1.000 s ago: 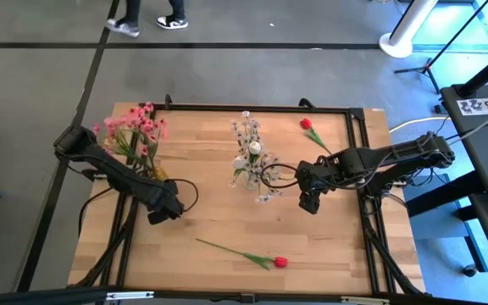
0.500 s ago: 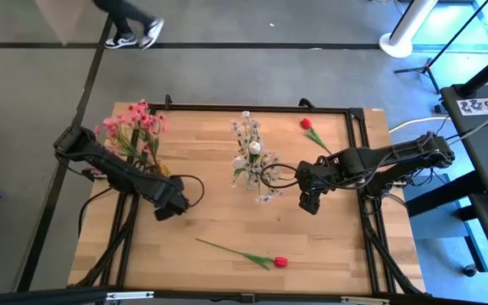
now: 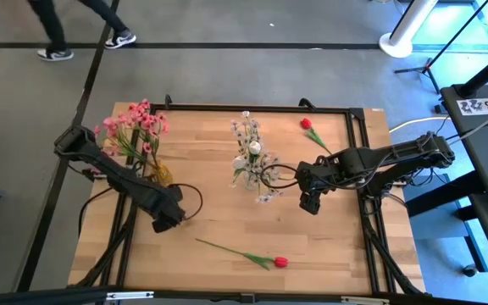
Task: Sort flowers into vase by color
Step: Put the bottom red tulip into the yellow vase
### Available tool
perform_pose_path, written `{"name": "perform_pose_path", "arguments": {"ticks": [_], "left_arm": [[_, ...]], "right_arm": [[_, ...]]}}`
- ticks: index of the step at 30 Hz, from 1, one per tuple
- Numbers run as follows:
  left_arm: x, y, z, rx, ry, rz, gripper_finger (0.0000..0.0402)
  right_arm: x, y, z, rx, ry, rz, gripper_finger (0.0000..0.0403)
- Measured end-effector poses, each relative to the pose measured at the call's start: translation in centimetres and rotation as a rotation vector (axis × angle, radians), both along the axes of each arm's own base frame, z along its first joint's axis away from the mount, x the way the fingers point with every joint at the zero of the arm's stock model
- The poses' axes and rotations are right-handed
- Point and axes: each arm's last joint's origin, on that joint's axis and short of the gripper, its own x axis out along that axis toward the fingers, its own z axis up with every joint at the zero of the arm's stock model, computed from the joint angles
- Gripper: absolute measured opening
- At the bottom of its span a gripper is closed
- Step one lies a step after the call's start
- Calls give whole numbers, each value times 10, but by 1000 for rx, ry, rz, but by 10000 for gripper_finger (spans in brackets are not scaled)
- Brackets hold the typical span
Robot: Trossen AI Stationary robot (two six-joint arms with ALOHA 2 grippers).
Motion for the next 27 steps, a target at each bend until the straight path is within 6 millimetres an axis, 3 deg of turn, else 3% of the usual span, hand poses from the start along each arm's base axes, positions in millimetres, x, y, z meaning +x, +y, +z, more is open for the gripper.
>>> {"name": "perform_pose_path", "arguments": {"ticks": [7,11,19,27], "left_arm": [[8,-50,50,-112,-277,-216,160],[8,-79,60,-194,-444,-425,160],[51,-103,43,-218,-647,-553,160],[122,-83,6,-245,-732,-424,160]], "right_arm": [[6,2,2,40,-63,14,326],[7,3,3,39,-75,24,326],[0,21,2,76,-41,40,326],[-20,45,-1,131,95,91,326]]}}
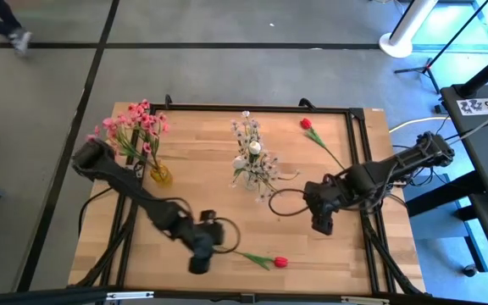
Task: Sort flowers into vase by color
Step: Put the bottom red tulip into the yellow vase
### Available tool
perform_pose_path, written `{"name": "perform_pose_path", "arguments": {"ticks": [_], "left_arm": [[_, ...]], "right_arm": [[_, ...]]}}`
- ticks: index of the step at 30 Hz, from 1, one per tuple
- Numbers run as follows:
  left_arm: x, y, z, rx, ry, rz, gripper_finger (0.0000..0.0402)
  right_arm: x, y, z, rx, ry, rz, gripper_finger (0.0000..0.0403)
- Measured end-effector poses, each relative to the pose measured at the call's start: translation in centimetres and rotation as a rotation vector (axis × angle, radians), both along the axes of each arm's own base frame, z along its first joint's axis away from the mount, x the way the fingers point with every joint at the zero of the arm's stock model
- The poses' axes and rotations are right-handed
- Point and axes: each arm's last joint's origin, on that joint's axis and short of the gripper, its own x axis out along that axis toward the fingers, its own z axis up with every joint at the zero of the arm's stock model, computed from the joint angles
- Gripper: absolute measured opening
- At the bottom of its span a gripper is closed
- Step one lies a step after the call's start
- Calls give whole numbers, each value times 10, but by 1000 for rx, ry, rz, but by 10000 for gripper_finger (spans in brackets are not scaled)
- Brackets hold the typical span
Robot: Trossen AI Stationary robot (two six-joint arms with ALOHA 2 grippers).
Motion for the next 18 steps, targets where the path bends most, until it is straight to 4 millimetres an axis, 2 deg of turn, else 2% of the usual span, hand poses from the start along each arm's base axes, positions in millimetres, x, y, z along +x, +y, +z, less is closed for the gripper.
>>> {"name": "perform_pose_path", "arguments": {"ticks": [3,8,18], "left_arm": [[25,0,-14,2,-28,-23,160],[52,-9,-38,58,3,-77,160],[99,-18,-74,40,-14,-119,160]], "right_arm": [[-5,3,-1,44,60,14,326],[-12,4,-2,74,140,24,326],[-8,2,-2,-4,73,57,326]]}}
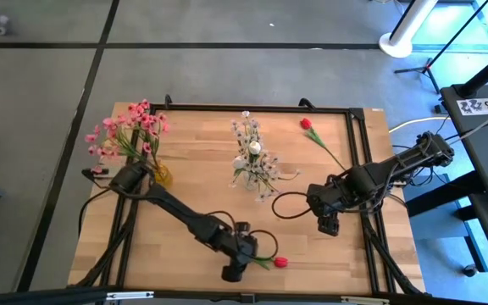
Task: Sort flowers into vase by color
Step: Put the bottom red tulip into the yellow vase
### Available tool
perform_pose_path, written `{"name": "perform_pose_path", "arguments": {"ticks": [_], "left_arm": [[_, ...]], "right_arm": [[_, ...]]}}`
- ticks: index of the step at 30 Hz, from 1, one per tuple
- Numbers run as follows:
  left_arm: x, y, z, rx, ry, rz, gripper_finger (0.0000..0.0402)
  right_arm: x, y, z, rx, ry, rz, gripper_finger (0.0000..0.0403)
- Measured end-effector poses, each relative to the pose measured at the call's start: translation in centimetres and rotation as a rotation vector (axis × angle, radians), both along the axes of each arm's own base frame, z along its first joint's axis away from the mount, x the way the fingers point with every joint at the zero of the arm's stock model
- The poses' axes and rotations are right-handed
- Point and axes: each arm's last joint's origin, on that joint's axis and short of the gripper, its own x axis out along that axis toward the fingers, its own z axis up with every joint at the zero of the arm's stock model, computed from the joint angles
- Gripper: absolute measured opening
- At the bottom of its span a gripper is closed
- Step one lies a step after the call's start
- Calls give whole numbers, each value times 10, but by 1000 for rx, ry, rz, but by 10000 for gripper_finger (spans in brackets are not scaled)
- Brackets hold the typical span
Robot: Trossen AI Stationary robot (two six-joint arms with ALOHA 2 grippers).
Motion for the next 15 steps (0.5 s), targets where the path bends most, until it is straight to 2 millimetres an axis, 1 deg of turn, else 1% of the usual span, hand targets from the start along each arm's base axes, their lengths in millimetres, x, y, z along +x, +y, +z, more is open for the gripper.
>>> {"name": "perform_pose_path", "arguments": {"ticks": [3,6,11,15], "left_arm": [[8,-4,-11,-4,10,-8,157],[9,-7,-23,21,15,-17,139],[9,-9,-27,42,14,-19,79],[6,-17,-21,77,-10,21,17]], "right_arm": [[1,0,0,-16,-11,-3,326],[2,0,0,-23,-29,-1,326],[2,0,0,-28,-37,18,326],[2,0,0,-36,-40,17,326]]}}
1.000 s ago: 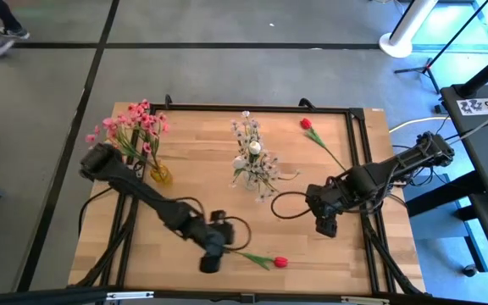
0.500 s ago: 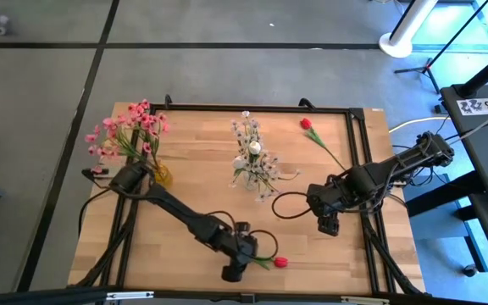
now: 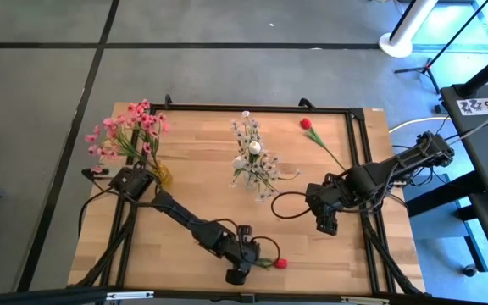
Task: Sort flowers into vase by color
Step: Put the bottom red tulip into the yellow vase
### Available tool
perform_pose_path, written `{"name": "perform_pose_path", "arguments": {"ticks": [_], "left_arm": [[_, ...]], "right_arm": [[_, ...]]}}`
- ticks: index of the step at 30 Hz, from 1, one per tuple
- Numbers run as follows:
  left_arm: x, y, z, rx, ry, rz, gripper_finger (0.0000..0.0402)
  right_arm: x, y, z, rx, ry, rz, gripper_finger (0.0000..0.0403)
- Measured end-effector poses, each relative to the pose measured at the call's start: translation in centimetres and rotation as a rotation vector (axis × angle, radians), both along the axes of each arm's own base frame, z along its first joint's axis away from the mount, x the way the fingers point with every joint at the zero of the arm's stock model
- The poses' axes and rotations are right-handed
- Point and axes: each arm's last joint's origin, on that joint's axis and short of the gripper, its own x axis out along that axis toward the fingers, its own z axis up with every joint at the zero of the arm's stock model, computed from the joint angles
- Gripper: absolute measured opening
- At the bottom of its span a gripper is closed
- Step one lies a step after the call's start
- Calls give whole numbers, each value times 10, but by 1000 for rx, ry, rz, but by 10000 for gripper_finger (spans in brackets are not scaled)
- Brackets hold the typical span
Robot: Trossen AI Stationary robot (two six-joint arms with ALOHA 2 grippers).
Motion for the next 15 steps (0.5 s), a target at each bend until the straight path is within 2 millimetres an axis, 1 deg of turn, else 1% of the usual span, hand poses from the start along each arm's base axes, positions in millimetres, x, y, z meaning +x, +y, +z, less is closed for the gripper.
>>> {"name": "perform_pose_path", "arguments": {"ticks": [3,5,7,11,15], "left_arm": [[-4,-9,15,57,-7,30,10],[-10,-16,38,106,-34,71,10],[-21,-23,63,165,-88,120,7],[-54,-34,105,254,-205,231,5],[-89,-33,144,329,-298,319,4]], "right_arm": [[-1,0,0,2,10,1,326],[-2,-1,0,3,25,2,326],[-4,-1,-1,0,47,2,326],[-4,-1,-1,-5,51,1,326],[-3,-2,-1,-34,29,-7,326]]}}
